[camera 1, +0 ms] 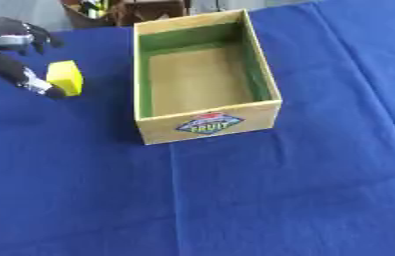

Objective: Pick up objects on the table and place them in the box.

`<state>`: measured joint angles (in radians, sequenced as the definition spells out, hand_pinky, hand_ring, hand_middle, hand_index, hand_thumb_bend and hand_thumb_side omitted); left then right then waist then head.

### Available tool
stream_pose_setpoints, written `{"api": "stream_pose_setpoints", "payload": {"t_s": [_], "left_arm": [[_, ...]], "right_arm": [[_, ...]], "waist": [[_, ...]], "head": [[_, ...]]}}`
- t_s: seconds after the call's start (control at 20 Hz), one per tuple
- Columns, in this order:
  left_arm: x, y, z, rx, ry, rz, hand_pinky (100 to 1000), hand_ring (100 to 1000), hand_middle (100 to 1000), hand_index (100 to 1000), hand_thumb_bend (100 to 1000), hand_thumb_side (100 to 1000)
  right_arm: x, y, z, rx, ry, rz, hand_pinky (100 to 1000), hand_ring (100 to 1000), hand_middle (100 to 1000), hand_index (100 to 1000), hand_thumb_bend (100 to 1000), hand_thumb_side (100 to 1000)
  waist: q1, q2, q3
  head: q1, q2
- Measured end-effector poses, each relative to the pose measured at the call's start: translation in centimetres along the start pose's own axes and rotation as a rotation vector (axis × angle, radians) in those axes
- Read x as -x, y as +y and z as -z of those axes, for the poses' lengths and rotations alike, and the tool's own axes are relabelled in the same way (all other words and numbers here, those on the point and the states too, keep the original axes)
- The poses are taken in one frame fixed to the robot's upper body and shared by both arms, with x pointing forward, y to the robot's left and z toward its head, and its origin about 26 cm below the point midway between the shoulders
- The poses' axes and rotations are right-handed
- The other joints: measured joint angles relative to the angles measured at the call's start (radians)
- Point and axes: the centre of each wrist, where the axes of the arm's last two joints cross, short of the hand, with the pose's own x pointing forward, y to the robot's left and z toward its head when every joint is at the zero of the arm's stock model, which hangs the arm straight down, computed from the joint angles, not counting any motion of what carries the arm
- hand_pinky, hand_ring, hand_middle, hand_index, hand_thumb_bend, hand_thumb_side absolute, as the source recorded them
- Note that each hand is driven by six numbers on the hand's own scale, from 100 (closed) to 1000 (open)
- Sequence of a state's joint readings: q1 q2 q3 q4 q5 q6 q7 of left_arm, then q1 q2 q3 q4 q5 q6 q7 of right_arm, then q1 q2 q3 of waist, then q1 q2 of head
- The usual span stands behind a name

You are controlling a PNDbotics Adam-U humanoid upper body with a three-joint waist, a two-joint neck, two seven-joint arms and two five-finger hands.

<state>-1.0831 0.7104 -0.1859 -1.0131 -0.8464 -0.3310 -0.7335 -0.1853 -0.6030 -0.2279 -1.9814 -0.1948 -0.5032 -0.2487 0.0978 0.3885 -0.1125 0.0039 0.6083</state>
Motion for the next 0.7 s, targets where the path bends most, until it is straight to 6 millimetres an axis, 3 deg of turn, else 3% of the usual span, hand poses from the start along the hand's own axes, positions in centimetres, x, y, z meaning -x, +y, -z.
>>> {"api": "stream_pose_setpoints", "payload": {"t_s": [0.7], "left_arm": [[1.7, -0.9, 0.8, 0.021, 0.113, -0.021, 718, 825, 884, 989, 764, 763]], "right_arm": [[0.0, 0.1, 0.4, -0.006, -0.014, 0.005, 689, 716, 543, 790, 100, 1000]], "waist": [[0.006, 0.041, -0.028]], "head": [[0.023, -0.031]]}}
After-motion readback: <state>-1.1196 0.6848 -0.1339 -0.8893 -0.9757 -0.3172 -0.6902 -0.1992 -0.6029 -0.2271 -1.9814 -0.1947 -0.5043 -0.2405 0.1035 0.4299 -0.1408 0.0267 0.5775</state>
